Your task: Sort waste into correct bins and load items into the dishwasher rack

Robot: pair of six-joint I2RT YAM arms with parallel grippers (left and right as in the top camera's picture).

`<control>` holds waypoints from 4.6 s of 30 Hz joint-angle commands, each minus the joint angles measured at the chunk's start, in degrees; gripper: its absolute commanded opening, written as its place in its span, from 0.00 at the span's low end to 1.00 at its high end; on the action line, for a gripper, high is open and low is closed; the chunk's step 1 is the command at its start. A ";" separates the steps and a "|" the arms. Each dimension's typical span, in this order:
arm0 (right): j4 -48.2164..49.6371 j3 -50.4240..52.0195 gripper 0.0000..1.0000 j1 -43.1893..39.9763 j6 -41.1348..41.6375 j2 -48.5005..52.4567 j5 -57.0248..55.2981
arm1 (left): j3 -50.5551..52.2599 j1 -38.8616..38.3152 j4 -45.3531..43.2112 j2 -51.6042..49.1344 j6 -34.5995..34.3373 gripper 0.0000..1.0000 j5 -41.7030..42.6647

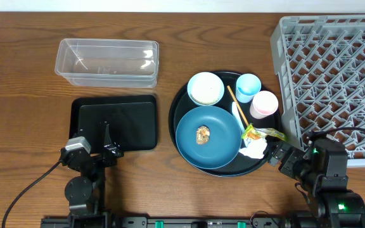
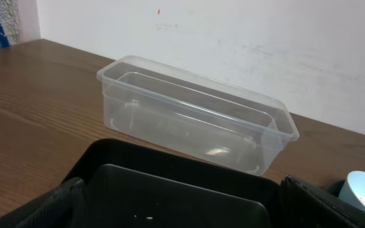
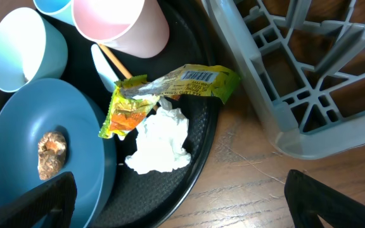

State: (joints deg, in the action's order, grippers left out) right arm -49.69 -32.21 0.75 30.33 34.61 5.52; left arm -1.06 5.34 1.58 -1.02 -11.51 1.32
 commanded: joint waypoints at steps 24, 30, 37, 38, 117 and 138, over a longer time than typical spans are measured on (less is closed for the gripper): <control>-0.09 -1.05 0.99 -0.37 -0.83 0.02 -0.63 | -9.29 -0.28 -4.83 -1.40 -15.72 0.98 41.70; -0.09 -1.05 0.99 -0.37 -0.83 0.02 -0.63 | -29.57 -0.31 14.75 -12.85 -7.80 0.98 41.75; -0.09 -1.05 0.99 -0.37 -0.83 0.02 -0.63 | -52.78 -4.35 42.82 -33.14 3.32 0.98 41.75; -0.09 -1.05 0.99 -0.37 -0.83 0.02 -0.63 | -54.71 -5.79 45.13 -35.21 4.98 0.98 41.62; -0.11 -1.05 0.99 -0.37 -0.83 0.02 -0.63 | -58.05 -62.71 25.44 -99.51 6.73 0.82 3.85; -0.11 -1.05 0.99 -0.37 -0.83 0.02 -0.63 | -56.37 -62.71 25.75 -99.93 6.47 0.41 5.57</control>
State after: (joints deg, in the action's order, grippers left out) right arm -49.82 -32.27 0.75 30.33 34.76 5.50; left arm -58.65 -57.39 26.96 -100.09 -5.45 7.27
